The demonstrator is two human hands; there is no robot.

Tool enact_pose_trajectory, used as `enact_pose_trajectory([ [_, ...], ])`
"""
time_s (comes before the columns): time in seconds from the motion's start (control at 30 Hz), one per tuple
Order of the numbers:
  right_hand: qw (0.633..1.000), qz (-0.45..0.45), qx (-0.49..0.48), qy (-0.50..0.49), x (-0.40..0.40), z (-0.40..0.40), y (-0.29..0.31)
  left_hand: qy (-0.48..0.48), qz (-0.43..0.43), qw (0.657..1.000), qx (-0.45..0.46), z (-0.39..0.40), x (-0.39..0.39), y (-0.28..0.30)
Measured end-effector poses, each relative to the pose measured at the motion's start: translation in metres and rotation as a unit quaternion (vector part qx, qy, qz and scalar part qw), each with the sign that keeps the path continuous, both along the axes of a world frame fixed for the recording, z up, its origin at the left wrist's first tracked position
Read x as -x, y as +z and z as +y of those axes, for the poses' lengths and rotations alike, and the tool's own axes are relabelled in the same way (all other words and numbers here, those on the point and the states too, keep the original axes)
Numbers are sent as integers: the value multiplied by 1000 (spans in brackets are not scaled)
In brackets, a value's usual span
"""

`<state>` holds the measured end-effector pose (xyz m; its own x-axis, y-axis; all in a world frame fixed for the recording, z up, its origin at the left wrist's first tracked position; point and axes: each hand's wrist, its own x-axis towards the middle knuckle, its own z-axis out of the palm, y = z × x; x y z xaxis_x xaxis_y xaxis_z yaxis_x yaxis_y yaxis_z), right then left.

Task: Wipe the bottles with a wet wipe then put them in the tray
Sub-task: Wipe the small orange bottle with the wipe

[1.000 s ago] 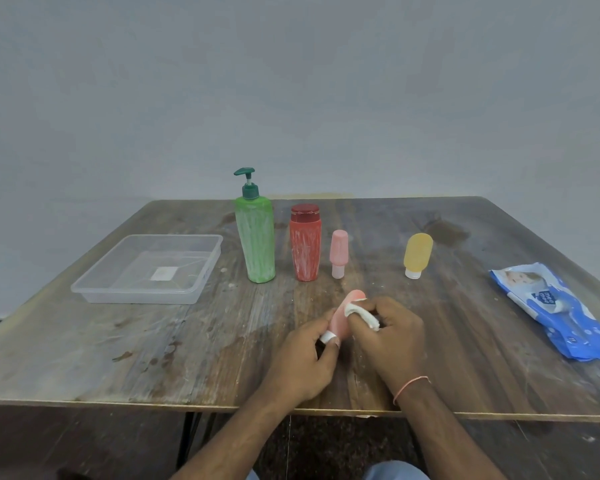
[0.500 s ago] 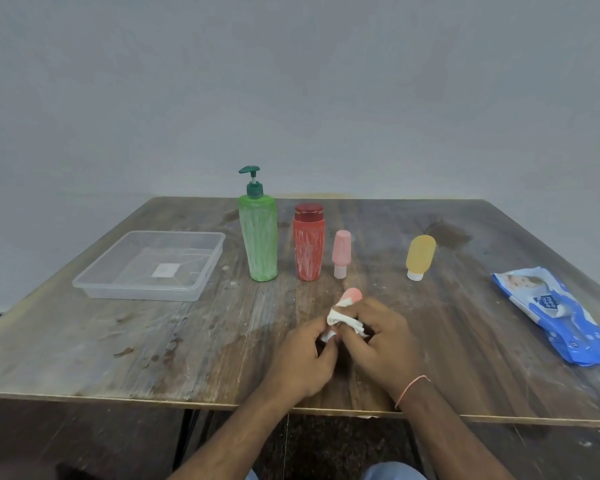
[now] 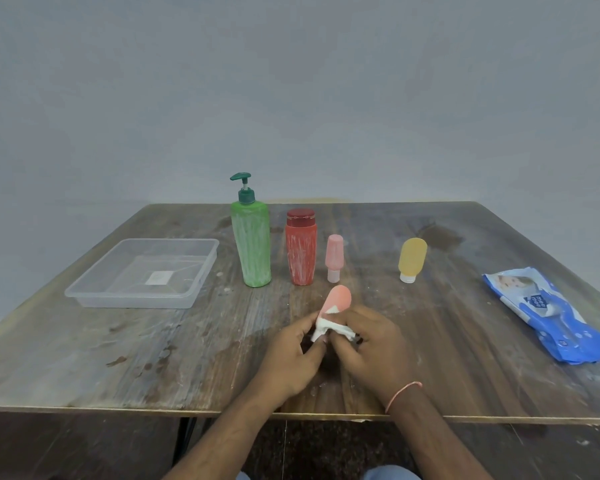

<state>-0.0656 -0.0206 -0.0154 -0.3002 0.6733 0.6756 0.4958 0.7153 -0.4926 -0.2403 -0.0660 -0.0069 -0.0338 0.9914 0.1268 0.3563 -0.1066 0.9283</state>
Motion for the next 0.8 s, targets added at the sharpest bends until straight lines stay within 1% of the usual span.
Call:
enact_pose_trajectory([
  [0.1,999,8,7,-54,-3,3,-1,-27,-9,1000,5,-2,1,2],
  [0.27,988,81,12,-133,-3,11,-3,-48,-2,999,20,-6,5,8],
  [0.4,980,119,36,-154,-1,10,0,-40,-19,999,29,-6,5,8],
  [0.5,981,121,58,-140,1,10,-2,-25,-42,998,29,-7,5,10],
  [0.63,988,86,79,-96,1,8,-5,-9,-80,996,28,-5,7,8],
  [0.8,996,40,79,-5,2,-1,-2,18,-121,992,33,-3,8,8],
])
